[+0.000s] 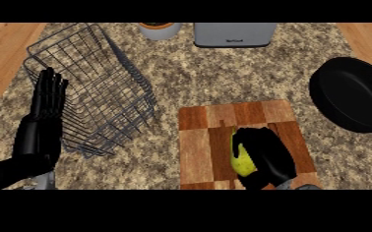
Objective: Pick the pear from the cutting board and place it in the pot
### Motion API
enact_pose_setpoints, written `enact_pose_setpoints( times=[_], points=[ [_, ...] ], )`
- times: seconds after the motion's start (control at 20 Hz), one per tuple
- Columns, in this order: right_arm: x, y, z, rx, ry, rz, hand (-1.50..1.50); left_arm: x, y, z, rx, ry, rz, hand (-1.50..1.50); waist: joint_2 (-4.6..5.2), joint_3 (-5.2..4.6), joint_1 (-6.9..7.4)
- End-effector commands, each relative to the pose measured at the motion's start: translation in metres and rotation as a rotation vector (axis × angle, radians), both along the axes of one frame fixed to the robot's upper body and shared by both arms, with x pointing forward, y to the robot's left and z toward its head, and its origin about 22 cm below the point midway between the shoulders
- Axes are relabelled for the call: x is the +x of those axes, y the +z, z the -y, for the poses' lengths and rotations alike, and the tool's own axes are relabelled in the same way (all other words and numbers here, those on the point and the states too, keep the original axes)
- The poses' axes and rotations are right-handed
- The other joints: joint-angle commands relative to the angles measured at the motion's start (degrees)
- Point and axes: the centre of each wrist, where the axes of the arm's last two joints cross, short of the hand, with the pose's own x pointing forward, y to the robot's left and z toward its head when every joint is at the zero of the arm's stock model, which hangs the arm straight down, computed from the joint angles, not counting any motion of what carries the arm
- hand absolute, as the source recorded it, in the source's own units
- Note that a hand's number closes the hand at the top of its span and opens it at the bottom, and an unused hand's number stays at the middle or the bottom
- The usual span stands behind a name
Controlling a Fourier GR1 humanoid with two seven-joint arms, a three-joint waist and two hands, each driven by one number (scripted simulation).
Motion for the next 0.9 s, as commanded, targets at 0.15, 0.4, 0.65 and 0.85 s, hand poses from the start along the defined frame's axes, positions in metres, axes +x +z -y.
enact_pose_setpoints(
  times=[0.15,0.4,0.65,0.85],
  points=[
    [-0.008,0.018,-0.004,-0.042,0.067,0.077,1.50,0.000,-0.040,0.025,-0.070,-0.066,-0.157,0.00,1.07,-1.27,-1.31],
    [-0.009,0.029,-0.004,-0.098,0.205,0.077,1.50,0.005,-0.029,0.011,-0.063,-0.069,-0.156,0.00,1.12,-1.25,-0.99],
    [-0.020,0.066,0.015,-0.013,0.197,0.265,1.50,-0.013,-0.053,0.025,-0.088,-0.055,-0.183,0.00,1.01,-1.28,-2.22],
    [-0.043,0.096,0.010,0.088,0.157,0.416,1.50,-0.020,-0.044,0.017,-0.077,-0.040,-0.167,0.00,0.71,-1.25,-2.09]
  ],
)
